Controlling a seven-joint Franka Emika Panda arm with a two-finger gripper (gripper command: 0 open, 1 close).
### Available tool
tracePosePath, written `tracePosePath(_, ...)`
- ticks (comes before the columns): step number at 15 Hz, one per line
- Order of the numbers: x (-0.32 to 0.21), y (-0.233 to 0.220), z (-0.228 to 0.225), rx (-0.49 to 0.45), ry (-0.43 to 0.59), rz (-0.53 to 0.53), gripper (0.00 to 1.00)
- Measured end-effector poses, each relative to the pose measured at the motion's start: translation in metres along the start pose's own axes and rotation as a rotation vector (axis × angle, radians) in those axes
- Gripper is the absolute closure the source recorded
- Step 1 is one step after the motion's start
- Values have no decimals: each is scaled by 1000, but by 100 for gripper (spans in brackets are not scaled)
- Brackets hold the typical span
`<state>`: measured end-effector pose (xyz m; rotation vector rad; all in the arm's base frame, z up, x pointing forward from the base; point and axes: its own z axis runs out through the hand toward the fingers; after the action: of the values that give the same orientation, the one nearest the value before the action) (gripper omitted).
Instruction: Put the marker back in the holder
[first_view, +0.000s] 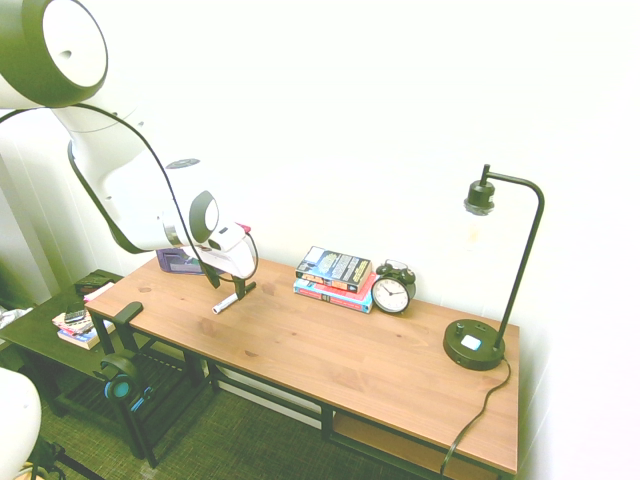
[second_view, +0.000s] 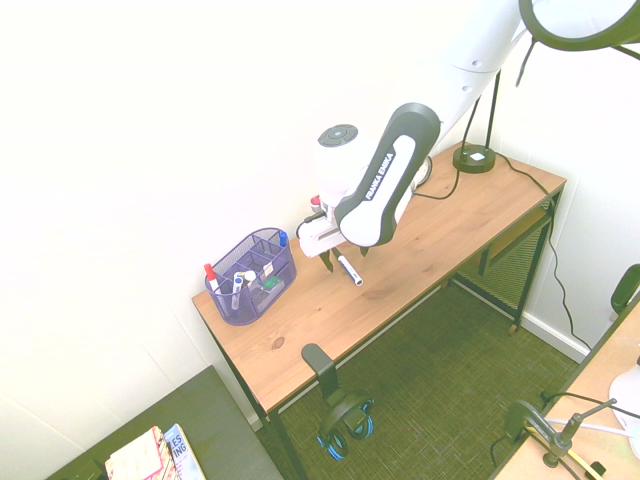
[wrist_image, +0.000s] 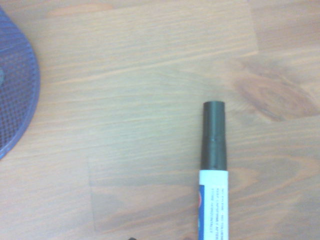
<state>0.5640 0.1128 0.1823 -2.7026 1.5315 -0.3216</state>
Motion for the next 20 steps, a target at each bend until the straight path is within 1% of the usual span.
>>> tracePosePath(4,-1,7,9,0,-38,91,100)
tracePosePath(7,0,14,19,-11,-56,139,100)
tracePosePath(16,3,17,25,-9,-62,156,100)
tracePosePath(20,1,16,25,0,-81,170,100)
